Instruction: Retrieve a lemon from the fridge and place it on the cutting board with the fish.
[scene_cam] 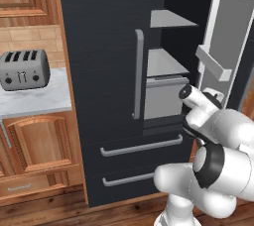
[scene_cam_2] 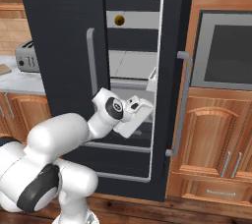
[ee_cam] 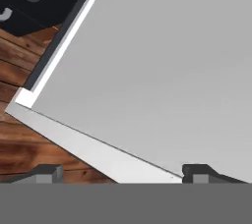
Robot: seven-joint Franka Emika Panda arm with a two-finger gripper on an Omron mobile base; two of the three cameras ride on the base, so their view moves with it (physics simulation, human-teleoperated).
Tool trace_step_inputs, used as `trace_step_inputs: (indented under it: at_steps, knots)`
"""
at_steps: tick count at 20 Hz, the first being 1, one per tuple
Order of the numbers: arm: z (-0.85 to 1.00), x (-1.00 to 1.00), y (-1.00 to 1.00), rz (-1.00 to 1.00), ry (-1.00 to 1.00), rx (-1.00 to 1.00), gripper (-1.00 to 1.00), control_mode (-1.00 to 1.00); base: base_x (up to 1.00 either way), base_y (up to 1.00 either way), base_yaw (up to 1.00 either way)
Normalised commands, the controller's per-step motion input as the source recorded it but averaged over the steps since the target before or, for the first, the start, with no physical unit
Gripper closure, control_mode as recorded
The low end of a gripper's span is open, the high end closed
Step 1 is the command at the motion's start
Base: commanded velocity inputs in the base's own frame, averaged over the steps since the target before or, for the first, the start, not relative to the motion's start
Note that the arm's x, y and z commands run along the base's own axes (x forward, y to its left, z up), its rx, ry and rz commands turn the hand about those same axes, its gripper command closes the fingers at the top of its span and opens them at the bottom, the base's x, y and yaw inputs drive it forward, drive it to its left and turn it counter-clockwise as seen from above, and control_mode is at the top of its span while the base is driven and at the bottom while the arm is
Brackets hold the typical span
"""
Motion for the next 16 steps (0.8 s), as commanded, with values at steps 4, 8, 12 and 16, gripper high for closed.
trace_step_inputs:
  at_steps: [4, 8, 12, 16]
  knots:
    - [-0.19, -0.01, -0.57, 0.0, 0.0, -0.05, -1.0, -1.0, 0.0, 0.0, 0.0]
    - [-0.03, -0.23, 0.34, 0.0, -0.02, -0.05, -1.0, -1.0, 0.0, 0.0, 0.0]
    - [0.02, -0.09, 0.96, -0.04, -0.02, -0.05, -1.0, -1.0, 0.0, 0.0, 0.0]
    - [0.15, 0.12, 0.77, -0.08, -0.01, 0.19, -1.0, -1.0, 0.0, 0.0, 0.0]
